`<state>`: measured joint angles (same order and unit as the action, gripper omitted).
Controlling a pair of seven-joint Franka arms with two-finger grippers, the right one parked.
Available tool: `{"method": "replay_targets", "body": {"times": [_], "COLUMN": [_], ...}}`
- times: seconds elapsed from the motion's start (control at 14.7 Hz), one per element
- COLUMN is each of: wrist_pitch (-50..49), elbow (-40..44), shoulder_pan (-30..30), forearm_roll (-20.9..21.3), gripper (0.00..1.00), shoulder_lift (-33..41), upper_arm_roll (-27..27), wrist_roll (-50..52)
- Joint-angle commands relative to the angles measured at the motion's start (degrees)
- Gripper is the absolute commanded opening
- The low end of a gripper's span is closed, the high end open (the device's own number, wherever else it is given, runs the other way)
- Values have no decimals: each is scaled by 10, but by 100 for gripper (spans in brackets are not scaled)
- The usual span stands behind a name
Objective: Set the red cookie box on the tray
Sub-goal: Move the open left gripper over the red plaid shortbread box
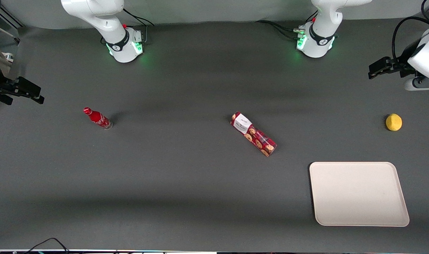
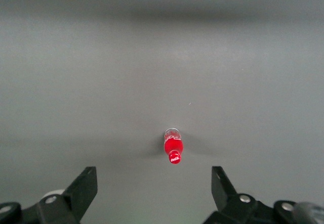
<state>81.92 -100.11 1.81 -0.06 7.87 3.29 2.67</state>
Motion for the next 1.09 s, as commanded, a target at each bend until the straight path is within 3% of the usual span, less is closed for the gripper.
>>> {"method": "replay_targets", "body": {"times": [0.0,0.48,0.75,1.02], "wrist_pitch": [-7,-12,-4,61], "elbow": [18,30,33,32], "shoulder_pan": [-8,-9,-11,-11], "forearm_roll": [2,-13,-59,-87], "gripper": [100,100,100,100], "shoulder_lift": [-19,-30,-37,-88], "upper_arm_roll": [0,0,45,124], "wrist_roll": [-13,20,176,438]}}
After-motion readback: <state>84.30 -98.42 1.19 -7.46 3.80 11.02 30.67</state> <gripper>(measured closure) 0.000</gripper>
